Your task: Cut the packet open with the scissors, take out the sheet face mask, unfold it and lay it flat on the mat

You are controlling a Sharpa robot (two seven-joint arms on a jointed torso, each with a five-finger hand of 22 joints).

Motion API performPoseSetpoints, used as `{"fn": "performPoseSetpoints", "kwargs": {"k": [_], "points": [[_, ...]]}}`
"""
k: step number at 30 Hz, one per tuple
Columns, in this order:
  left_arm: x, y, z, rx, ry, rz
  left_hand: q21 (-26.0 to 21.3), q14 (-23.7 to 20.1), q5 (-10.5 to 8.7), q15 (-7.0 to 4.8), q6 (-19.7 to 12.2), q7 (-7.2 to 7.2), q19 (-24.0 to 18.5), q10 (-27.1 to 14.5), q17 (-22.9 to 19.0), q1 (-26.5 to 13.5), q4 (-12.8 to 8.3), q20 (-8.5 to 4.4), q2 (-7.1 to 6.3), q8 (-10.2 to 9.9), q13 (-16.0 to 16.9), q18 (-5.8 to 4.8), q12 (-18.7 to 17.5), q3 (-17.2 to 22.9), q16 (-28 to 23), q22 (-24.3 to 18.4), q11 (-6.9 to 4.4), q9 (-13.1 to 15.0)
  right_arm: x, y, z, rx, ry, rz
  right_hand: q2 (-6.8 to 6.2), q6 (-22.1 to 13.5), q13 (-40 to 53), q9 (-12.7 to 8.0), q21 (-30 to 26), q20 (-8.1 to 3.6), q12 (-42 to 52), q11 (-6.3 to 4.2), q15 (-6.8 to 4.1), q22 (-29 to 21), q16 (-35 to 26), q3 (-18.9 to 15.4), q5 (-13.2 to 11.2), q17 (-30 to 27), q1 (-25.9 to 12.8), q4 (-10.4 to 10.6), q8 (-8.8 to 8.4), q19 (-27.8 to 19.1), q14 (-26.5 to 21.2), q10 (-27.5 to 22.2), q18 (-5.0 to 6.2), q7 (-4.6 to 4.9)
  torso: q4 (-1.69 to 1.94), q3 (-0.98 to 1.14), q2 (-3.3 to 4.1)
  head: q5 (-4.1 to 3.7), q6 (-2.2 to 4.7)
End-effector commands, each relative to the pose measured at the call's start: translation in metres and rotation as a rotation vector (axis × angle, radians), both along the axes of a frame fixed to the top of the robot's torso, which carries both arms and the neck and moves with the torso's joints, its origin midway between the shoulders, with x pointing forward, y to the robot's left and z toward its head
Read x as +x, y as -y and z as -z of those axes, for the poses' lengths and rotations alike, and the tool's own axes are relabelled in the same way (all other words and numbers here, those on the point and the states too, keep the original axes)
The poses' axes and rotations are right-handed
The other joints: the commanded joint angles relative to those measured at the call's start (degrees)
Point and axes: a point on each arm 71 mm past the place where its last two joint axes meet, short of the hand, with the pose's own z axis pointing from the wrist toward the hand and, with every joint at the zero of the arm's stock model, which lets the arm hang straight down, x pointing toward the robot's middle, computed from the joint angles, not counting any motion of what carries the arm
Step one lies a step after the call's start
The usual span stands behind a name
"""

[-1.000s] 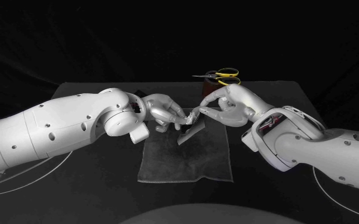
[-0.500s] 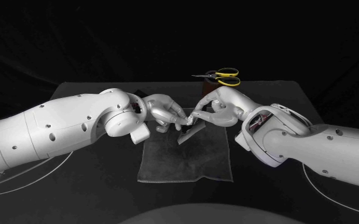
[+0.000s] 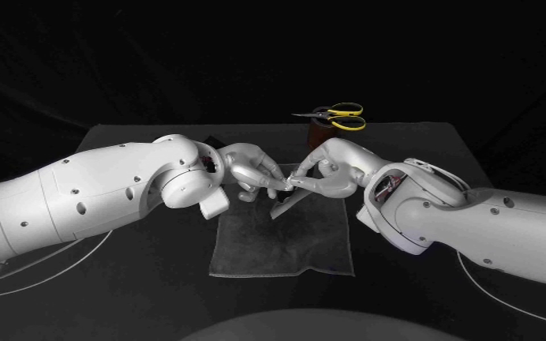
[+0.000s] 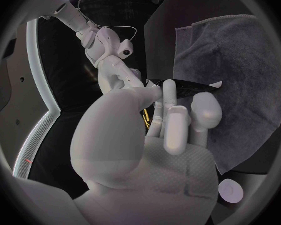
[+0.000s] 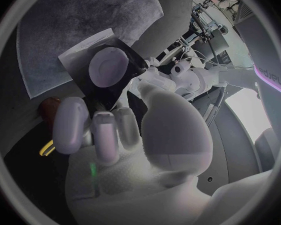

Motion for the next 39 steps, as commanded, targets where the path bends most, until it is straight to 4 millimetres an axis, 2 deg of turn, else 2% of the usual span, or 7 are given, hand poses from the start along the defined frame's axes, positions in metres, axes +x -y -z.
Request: {"fn": "performPoseSetpoints", "kwargs": {"k": [1, 7, 14, 30, 34, 36, 39], "points": [[-0.001, 0.002, 0.0, -0.001, 0.003, 0.002, 0.2, 0.3, 0.18, 0.14, 0.3, -0.01, 0.6, 1.1, 0.1, 0.0, -0.2, 0.01, 0.47, 0.4, 0.0, -0.46, 0.0, 0.7, 0.2, 0.0, -0.79, 4.9, 0.0, -0.001, 0.004, -0.06, -0.013, -0.012, 0.35, 0.4, 10.4, 0.1, 0.2, -0.48, 0.1, -0.5, -0.51, 8.2, 0.2, -0.9, -0.1, 13.3, -0.2, 0.3, 0.39, 0.0, 5.5, 4.2, -1.06, -0.05, 0.02, 0.02, 0.02, -0.06, -0.04], [-0.001, 0.002, 0.0, -0.001, 0.002, 0.003, 0.2, 0.3, 0.18, 0.14, 0.3, -0.01, 0.6, 1.1, 0.1, 0.0, -0.2, 0.01, 0.47, 0.4, 0.0, -0.46, 0.0, 0.7, 0.2, 0.0, -0.79, 4.9, 0.001, -0.001, 0.006, -0.083, -0.012, -0.008, 0.54, 0.9, 10.3, 0.1, 0.1, -0.62, -0.1, -0.67, -0.66, 8.2, 0.1, -2.6, -0.1, 13.3, -0.9, 0.7, 0.58, 0.0, 5.4, 4.2, -1.07, -0.27, 0.03, 0.01, 0.03, -0.03, -0.06], [-0.002, 0.004, 0.0, -0.002, 0.001, 0.009, 0.3, 0.4, 0.18, 0.14, 0.3, 0.01, 0.6, 1.2, 0.1, -0.1, -0.3, 0.0, 0.46, 0.4, 0.1, -0.48, 0.0, 0.8, 0.2, 0.2, -0.79, 5.0, 0.002, -0.004, 0.01, -0.09, -0.013, -0.004, 0.64, 0.9, 10.3, 0.1, 0.0, -0.64, -0.2, -0.69, -0.68, 8.2, 0.0, -2.8, -0.1, 13.2, -1.0, 0.7, 0.59, 0.0, 5.4, 4.2, -1.03, -0.29, 0.03, -0.03, -0.01, -0.08, -0.09], [-0.004, 0.007, 0.001, -0.003, -0.006, 0.021, 0.3, 0.4, 0.18, 0.14, 0.3, 0.01, 0.6, 1.2, 0.1, -0.1, -0.3, 0.0, 0.46, 0.4, 0.1, -0.48, 0.0, 0.8, 0.2, 0.2, -0.79, 5.0, 0.004, -0.009, 0.014, -0.055, -0.006, 0.004, 2.12, 0.8, 10.3, 0.0, -0.2, -0.74, -0.2, -0.76, -0.74, 8.2, 0.1, -4.5, -0.1, 13.2, -1.7, 0.6, 0.45, -0.1, 5.4, 4.2, -1.01, -0.35, 0.01, -0.02, 0.01, -0.06, -0.17], [-0.004, 0.007, 0.001, -0.003, -0.007, 0.021, 0.3, 0.3, 0.18, 0.14, 0.3, 0.01, 0.7, 1.2, 0.0, -0.2, -0.3, 0.0, 0.45, 0.4, 0.1, -0.49, 0.0, 1.0, 0.2, 0.2, -0.78, 5.0, 0.003, -0.01, 0.014, -0.044, -0.002, -0.006, 4.21, 1.0, 10.5, 0.0, 0.0, -0.84, 0.1, -0.85, -0.81, 8.4, 0.2, -2.9, -0.5, 13.4, 3.6, -1.0, 0.45, 0.0, 5.5, 4.3, -1.06, -0.42, -0.01, 0.02, -0.02, -0.06, -0.24], [-0.004, 0.006, 0.001, -0.003, -0.007, 0.02, 0.3, 0.3, 0.18, 0.14, 0.3, 0.01, 0.7, 1.2, 0.0, -0.2, -0.3, 0.0, 0.45, 0.4, 0.1, -0.49, 0.0, 1.0, 0.2, 0.2, -0.78, 5.0, 0.003, -0.011, 0.013, -0.038, 0.0, -0.014, 5.82, 1.2, 10.7, 0.0, 0.3, -1.0, 0.5, -1.21, -1.07, 8.6, 0.4, -0.3, -0.6, 13.6, 8.3, -3.5, 0.57, 0.2, 5.6, 4.4, -1.13, -0.83, -0.02, 0.01, -0.01, -0.06, -0.23], [-0.004, 0.006, 0.002, -0.003, -0.007, 0.02, 0.3, 0.3, 0.18, 0.14, 0.3, 0.01, 0.7, 1.2, 0.0, -0.2, -0.3, 0.0, 0.45, 0.4, 0.1, -0.49, 0.0, 1.0, 0.2, 0.2, -0.78, 5.0, 0.002, -0.012, 0.013, -0.024, 0.006, -0.029, 6.92, 1.6, 11.1, 0.3, 0.7, -1.23, 1.1, -1.54, -1.29, 8.8, 0.7, 2.6, -0.6, 13.9, 12.1, -6.2, 0.89, 0.3, 5.6, 4.5, -1.22, -1.2, -0.02, 0.0, -0.01, -0.06, -0.23]]}}
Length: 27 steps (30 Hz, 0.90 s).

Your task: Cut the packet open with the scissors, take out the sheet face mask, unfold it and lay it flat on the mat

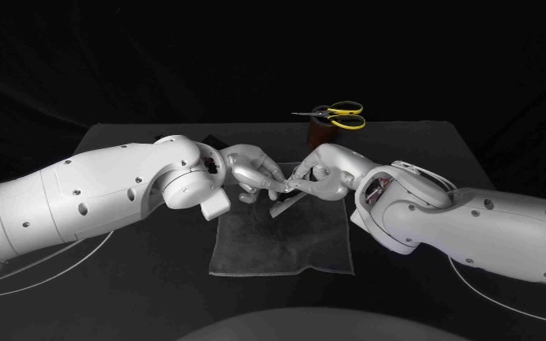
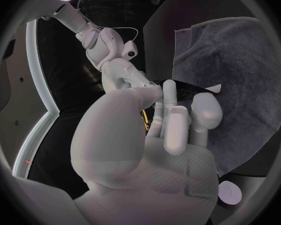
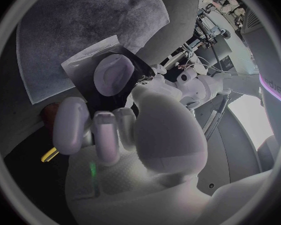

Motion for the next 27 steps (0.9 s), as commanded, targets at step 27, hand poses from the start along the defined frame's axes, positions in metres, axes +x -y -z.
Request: {"fn": "performPoseSetpoints", "kwargs": {"k": [27], "points": [[0.001, -0.002, 0.0, -0.005, 0.002, -0.008, 0.3, 0.3, 0.15, 0.15, 0.5, -0.02, 0.2, 1.2, -0.1, -0.3, 0.0, 0.0, 0.43, 0.4, 0.1, -0.48, 0.0, 0.4, 0.2, 0.1, -0.77, 5.1, -0.004, 0.011, -0.013, 0.225, 0.045, 0.009, -0.3, 1.2, 12.4, 3.1, 2.4, -0.65, 2.7, -0.69, -0.61, 10.1, 1.2, 12.0, -0.2, 15.0, 0.0, -8.9, 3.37, 0.9, 5.9, 5.1, -1.31, -0.48, -0.04, 0.02, -0.04, 0.21, 0.28]]}}
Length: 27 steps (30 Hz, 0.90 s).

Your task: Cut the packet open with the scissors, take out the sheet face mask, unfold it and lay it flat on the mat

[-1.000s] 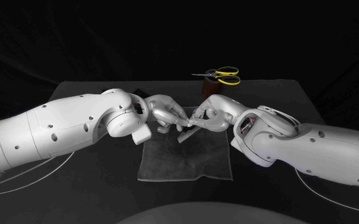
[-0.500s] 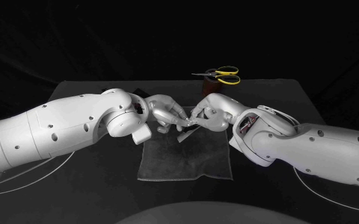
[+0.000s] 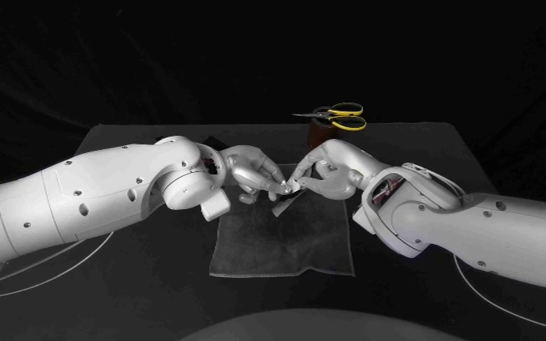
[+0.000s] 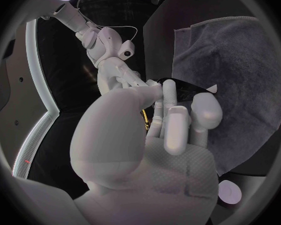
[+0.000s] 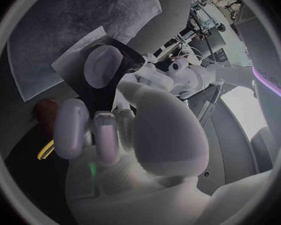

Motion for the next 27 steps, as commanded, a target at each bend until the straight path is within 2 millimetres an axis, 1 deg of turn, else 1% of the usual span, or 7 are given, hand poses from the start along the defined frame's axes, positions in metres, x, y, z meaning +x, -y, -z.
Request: {"fn": "performPoseSetpoints", "kwargs": {"k": [1, 9, 15, 20, 22, 25, 27], "points": [[0.0, 0.0, 0.0, -0.006, 0.002, -0.003, 0.4, 0.3, 0.19, 0.15, 0.1, 0.03, 0.2, 0.8, 0.0, -0.3, 0.0, 0.0, 0.46, 0.4, 0.1, -0.48, 0.0, 0.4, 0.2, 0.0, -0.52, 5.1, -0.001, 0.004, -0.006, 0.122, -0.006, 0.013, 0.12, 0.3, 12.4, 1.3, 0.4, -0.12, 0.4, -0.3, -0.32, 10.1, 0.3, 0.5, -0.1, 15.0, -0.7, -0.1, 0.31, 0.4, 6.1, 5.1, -0.44, -0.11, -0.06, 0.01, -0.02, 0.03, 0.23], [0.002, -0.001, 0.0, -0.006, 0.004, -0.01, 0.3, 0.4, 0.19, 0.15, 0.1, 0.04, 0.2, 0.8, 0.1, -0.3, 0.0, 0.0, 0.44, 0.4, 0.1, -0.46, 0.0, 0.5, 0.3, 0.0, -0.52, 5.1, 0.0, 0.011, -0.015, 0.209, -0.037, 0.016, 0.12, 0.3, 12.4, 1.4, 0.4, -0.14, 0.5, -0.31, -0.35, 10.1, 0.4, 0.7, -0.1, 15.0, -0.8, -0.3, 0.41, 0.3, 6.1, 5.1, -0.43, -0.13, -0.04, 0.04, -0.02, -0.01, 0.51], [0.003, 0.001, 0.0, -0.008, 0.005, -0.013, 0.4, 0.3, 0.19, 0.15, 0.1, 0.05, 0.2, 0.8, 0.0, -0.4, 0.0, 0.0, 0.43, 0.4, 0.1, -0.46, 0.0, 0.5, 0.2, 0.0, -0.51, 5.1, 0.0, 0.012, -0.016, 0.201, -0.071, 0.014, 0.15, 0.3, 12.4, 1.5, 0.1, -0.17, 0.3, -0.34, -0.38, 10.0, 0.3, 0.9, -0.1, 14.9, -1.0, -0.4, 0.5, 0.2, 6.1, 5.1, -0.35, -0.15, -0.01, 0.02, 0.02, -0.04, 0.6], [0.002, 0.002, 0.0, -0.009, 0.004, -0.011, 0.4, 0.3, 0.19, 0.15, 0.1, 0.05, 0.2, 0.8, 0.0, -0.4, 0.0, 0.0, 0.43, 0.4, 0.1, -0.46, 0.0, 0.5, 0.2, 0.0, -0.51, 5.1, 0.005, 0.013, -0.012, 0.117, -0.106, 0.012, -1.86, -1.8, 10.5, 1.6, -3.7, -0.05, -3.6, 0.08, -0.17, 8.9, -1.3, -1.4, -0.1, 13.1, -5.1, 0.6, -0.18, -1.5, 5.5, 4.3, 0.39, 0.33, 0.0, -0.05, 0.05, -0.02, 0.51], [0.002, 0.002, 0.0, -0.01, 0.004, -0.01, 0.4, 0.3, 0.19, 0.15, 0.1, 0.05, 0.2, 0.8, 0.0, -0.4, 0.0, 0.0, 0.43, 0.4, 0.1, -0.46, 0.0, 0.5, 0.2, 0.0, -0.51, 5.1, 0.006, 0.011, -0.01, 0.072, -0.103, 0.001, -4.54, -4.6, 10.0, 0.8, -5.2, 0.45, -4.9, 1.2, 0.64, 8.5, -2.0, -4.7, -0.1, 12.4, -9.2, 2.5, -1.98, -2.3, 5.3, 3.9, 0.59, 1.72, 0.03, -0.03, 0.05, 0.01, 0.48], [0.002, 0.003, 0.0, -0.01, 0.004, -0.009, 0.4, 0.3, 0.19, 0.15, 0.1, 0.05, 0.2, 0.8, 0.0, -0.4, 0.0, 0.0, 0.43, 0.4, 0.1, -0.46, 0.0, 0.5, 0.2, 0.0, -0.51, 5.1, 0.006, 0.01, -0.009, 0.007, -0.095, -0.009, -5.96, -5.8, 9.8, 0.3, -6.1, 1.1, -5.5, 1.87, 1.32, 8.2, -2.2, -7.7, 0.0, 12.2, -11.8, 4.3, -3.0, -2.7, 5.2, 3.6, 0.71, 2.38, 0.05, -0.02, 0.05, -0.03, 0.46], [0.002, 0.003, 0.0, -0.01, 0.004, -0.008, 0.4, 0.4, 0.19, 0.16, 0.1, 0.07, 0.2, 0.8, 0.0, -0.5, -0.1, 0.0, 0.4, 0.5, 0.1, -0.48, 0.0, 0.6, 0.2, 0.1, -0.5, 5.1, 0.006, 0.009, -0.008, -0.038, -0.078, -0.014, -6.14, -5.8, 9.8, 0.2, -6.1, 1.24, -5.4, 1.9, 1.37, 8.2, -2.2, -8.5, 0.0, 12.2, -12.2, 4.9, -3.12, -2.6, 5.2, 3.6, 0.73, 2.36, 0.05, -0.03, 0.05, -0.03, 0.46]]}}
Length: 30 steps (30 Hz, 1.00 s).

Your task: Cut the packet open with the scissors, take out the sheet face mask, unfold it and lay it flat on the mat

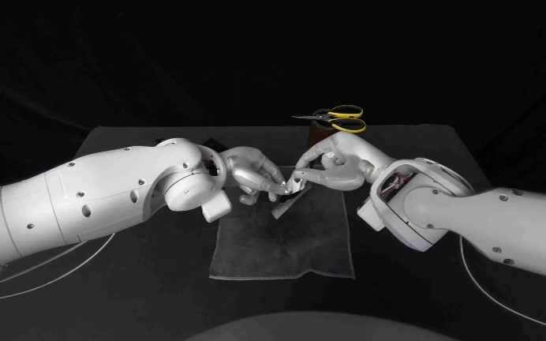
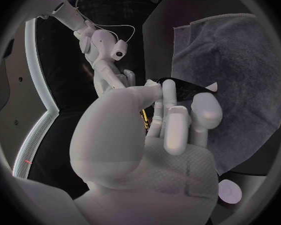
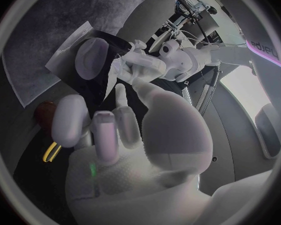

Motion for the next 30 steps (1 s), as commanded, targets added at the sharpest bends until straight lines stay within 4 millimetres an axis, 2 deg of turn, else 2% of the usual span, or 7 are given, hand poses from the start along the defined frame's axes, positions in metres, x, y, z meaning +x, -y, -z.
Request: {"fn": "performPoseSetpoints", "kwargs": {"k": [1, 5, 14, 30], "points": [[0.0, 0.002, -0.001, -0.012, 0.001, 0.003, 0.4, 0.4, 0.3, 0.16, 0.2, 0.17, 0.2, 0.6, 0.1, 0.1, -0.1, 0.0, 0.52, 0.4, 0.1, -0.48, 0.0, 0.3, 0.3, 0.1, -0.31, 5.1, 0.0, -0.002, 0.004, -0.147, 0.013, -0.033, -0.32, -0.2, 9.8, -0.1, -0.1, 0.19, -0.1, 0.4, 0.42, 8.2, -0.1, -1.0, 0.0, 12.3, -0.6, 0.5, -0.22, -0.2, 5.0, 3.6, 0.76, 0.01, 0.03, -0.01, 0.02, 0.01, -0.06], [-0.001, 0.003, -0.001, -0.012, 0.001, 0.004, 0.4, 0.4, 0.3, 0.16, 0.2, 0.17, 0.2, 0.6, 0.1, 0.1, -0.1, 0.0, 0.52, 0.4, 0.1, -0.48, 0.0, 0.3, 0.3, 0.1, -0.31, 5.1, 0.001, -0.003, 0.004, -0.214, 0.052, -0.032, -0.44, -0.2, 9.8, -0.3, 0.0, 0.35, -0.1, 0.37, 0.42, 8.3, -0.1, -2.5, 0.0, 12.3, -0.8, 1.5, -0.42, -0.1, 5.0, 3.6, 0.78, -0.04, 0.02, -0.02, 0.0, 0.03, -0.1], [-0.001, 0.003, -0.001, -0.012, 0.0, 0.006, 0.4, 0.4, 0.3, 0.16, 0.2, 0.17, 0.2, 0.6, 0.1, 0.1, -0.1, 0.0, 0.52, 0.4, 0.1, -0.48, 0.0, 0.3, 0.3, 0.1, -0.31, 5.1, 0.002, -0.007, 0.007, -0.275, 0.075, -0.046, -0.3, 0.0, 9.9, -0.3, 0.0, 0.38, -0.1, 0.31, 0.38, 8.2, -0.1, -3.0, 0.0, 12.3, -0.1, 1.7, -0.44, 0.0, 5.0, 3.6, 0.81, -0.11, -0.01, 0.02, 0.03, 0.11, -0.33], [-0.003, 0.005, -0.001, -0.013, -0.003, 0.018, 0.4, 0.4, 0.3, 0.16, 0.2, 0.17, 0.2, 0.6, 0.1, 0.1, -0.1, 0.0, 0.52, 0.4, 0.1, -0.48, 0.0, 0.3, 0.3, 0.1, -0.31, 5.1, 0.01, -0.015, 0.017, -0.317, 0.043, -0.081, 1.42, 0.6, 10.0, -0.5, -0.3, 0.4, 0.1, 0.32, 0.42, 8.2, -0.1, -3.5, 0.0, 12.3, 2.5, 2.0, -0.6, 0.0, 5.1, 3.6, 0.84, -0.1, 0.04, -0.01, 0.03, 0.19, -0.56]]}}
